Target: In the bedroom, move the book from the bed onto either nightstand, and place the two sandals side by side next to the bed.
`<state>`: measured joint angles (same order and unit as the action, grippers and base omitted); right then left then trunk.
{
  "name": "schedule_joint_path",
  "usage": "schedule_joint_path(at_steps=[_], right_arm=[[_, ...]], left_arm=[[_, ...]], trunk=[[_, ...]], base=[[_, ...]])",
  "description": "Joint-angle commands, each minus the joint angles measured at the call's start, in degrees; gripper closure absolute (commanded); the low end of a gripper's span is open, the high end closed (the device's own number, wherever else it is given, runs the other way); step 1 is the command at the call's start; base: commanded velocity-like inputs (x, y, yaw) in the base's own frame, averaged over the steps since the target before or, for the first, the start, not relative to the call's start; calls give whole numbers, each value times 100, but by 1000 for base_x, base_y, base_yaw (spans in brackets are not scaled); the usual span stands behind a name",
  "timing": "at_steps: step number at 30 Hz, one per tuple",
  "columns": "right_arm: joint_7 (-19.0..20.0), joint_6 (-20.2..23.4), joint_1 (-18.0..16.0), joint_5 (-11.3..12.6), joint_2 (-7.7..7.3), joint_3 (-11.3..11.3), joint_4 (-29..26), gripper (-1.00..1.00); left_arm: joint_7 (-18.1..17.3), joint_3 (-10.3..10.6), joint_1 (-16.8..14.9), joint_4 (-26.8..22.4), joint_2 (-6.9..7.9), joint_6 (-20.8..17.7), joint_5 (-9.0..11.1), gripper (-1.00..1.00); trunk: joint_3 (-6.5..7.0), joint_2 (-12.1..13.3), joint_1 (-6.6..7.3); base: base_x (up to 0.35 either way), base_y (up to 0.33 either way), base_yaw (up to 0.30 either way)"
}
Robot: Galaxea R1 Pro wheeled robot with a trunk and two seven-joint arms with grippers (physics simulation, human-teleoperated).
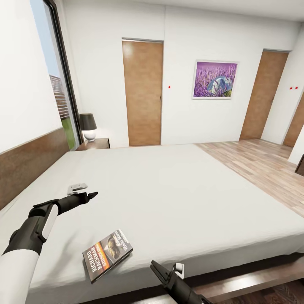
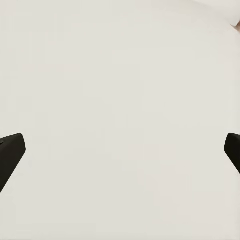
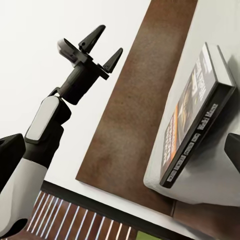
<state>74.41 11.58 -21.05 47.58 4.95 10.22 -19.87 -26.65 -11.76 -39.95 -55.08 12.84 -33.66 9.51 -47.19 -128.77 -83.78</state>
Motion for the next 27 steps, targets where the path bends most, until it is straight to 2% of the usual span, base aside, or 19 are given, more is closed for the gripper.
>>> schedule_joint_path(at_steps=[1, 6, 10, 27], right_arm=[[12, 59, -4, 68, -3, 34, 4, -100], [12, 57, -4, 113, 3, 33, 26, -100], [12, 56, -4, 146, 10, 32, 103, -100], [-103, -49, -4, 226, 44, 36, 356, -100]], left_arm=[[-9, -10, -3, -3, -1, -44, 33, -100], [-10, -10, -3, -3, -1, -44, 33, -100], [-9, -10, -4, -3, -1, -44, 33, -100], [-12, -10, -3, -3, -1, -44, 33, -100]], trunk=[[-6, -3, 1], [-6, -3, 1], [-78, -163, -87], [-78, -163, -87]], base=[[0, 0, 0], [0, 0, 0], [0, 0, 0], [0, 0, 0]])
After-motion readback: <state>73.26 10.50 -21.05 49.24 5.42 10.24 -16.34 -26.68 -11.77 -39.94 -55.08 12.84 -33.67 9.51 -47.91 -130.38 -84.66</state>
